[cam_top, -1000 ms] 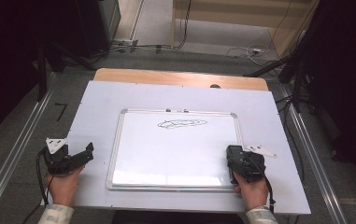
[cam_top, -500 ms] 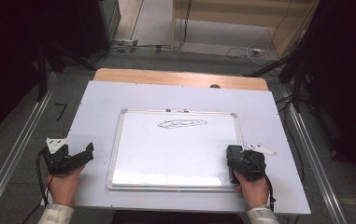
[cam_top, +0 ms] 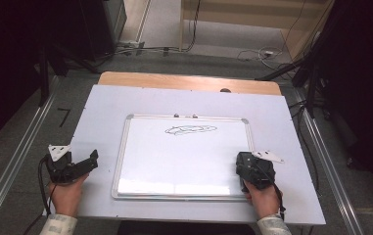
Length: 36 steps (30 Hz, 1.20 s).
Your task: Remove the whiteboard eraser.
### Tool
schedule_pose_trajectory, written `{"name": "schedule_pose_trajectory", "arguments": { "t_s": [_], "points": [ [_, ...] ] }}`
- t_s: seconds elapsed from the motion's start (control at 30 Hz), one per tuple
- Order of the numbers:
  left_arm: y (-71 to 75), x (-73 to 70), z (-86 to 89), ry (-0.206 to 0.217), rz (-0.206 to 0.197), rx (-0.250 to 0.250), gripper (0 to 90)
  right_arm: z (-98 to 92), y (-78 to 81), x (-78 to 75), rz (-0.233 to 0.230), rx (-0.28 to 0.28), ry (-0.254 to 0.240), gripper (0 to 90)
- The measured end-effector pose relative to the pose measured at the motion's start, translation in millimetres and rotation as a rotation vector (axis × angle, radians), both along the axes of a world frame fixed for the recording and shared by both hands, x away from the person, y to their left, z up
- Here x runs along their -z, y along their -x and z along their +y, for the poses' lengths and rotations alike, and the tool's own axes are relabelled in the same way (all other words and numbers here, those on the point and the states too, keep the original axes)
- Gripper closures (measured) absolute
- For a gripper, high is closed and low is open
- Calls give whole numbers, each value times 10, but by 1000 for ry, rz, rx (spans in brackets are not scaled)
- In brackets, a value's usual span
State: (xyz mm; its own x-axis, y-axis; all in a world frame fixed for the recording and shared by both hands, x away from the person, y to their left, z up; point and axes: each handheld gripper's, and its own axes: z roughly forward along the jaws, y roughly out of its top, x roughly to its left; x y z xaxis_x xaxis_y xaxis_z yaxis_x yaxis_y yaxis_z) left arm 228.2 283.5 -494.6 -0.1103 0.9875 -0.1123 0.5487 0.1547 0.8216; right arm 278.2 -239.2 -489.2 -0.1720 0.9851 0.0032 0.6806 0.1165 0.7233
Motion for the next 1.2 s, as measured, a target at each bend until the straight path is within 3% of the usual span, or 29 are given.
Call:
{"name": "schedule_pose_trajectory", "arguments": {
  "t_s": [0.83, 1.2],
  "points": [
    [-5, 8, -3, 3, 6, 2, 69, 26, -2, 7, 32, 10, 2, 358],
    [-4, 8, 8, 12, 2, 2, 75, 28, 20, -3, 18, -14, 13, 381]
  ]
}}
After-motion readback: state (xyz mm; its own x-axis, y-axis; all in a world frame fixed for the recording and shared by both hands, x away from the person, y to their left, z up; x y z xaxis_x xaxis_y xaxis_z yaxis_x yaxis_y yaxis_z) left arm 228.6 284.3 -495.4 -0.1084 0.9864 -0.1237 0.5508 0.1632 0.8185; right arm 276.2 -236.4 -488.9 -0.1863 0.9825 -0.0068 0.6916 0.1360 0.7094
